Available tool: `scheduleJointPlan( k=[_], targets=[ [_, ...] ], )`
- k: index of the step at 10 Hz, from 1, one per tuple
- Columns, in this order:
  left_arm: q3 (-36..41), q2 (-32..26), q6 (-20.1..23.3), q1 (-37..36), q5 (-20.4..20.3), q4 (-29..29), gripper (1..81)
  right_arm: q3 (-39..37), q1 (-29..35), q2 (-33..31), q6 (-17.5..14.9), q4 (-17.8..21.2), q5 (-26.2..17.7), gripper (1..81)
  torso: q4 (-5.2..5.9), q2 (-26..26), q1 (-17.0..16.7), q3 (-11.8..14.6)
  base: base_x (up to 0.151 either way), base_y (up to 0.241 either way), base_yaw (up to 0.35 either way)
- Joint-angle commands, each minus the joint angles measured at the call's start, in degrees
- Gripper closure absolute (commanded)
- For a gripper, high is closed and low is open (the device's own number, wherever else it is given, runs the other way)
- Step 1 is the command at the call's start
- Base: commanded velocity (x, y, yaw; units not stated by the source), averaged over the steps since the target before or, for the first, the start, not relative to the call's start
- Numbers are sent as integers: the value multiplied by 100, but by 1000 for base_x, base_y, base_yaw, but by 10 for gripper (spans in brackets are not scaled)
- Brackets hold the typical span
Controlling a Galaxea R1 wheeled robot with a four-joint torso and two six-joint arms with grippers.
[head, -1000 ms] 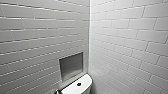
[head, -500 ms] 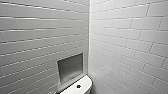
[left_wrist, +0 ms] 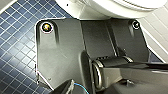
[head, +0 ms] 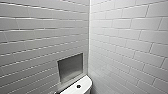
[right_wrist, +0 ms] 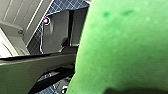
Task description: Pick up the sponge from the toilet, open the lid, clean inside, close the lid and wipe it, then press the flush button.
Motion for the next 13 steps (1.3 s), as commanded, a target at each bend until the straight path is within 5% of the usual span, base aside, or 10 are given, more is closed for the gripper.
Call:
scheduleJointPlan(
  k=[1, 8, 9, 13],
  targets=[
    [1213, -776, 0, -332, 319, -47, 10, 1124, 237, -695, -6, -74, -184, 811, 0, 0, 0, 0, 0, 0, 0],
    [3606, -2492, 9, -717, 283, -196, 10, 3236, 509, -2244, 29, -74, -184, 811, 0, 0, 0, 0, 0, 0, 0],
    [3983, -2755, 9, -875, 293, -205, 10, 3429, 596, -2420, 47, -74, -184, 811, 0, 0, 0, -290, 0, 0, 0],
    [5057, -3520, -86, -1437, 337, -223, 10, 3958, 852, -2930, 56, -74, -184, 811, 0, 0, -2, -768, 0, 0, 0]
  ],
)
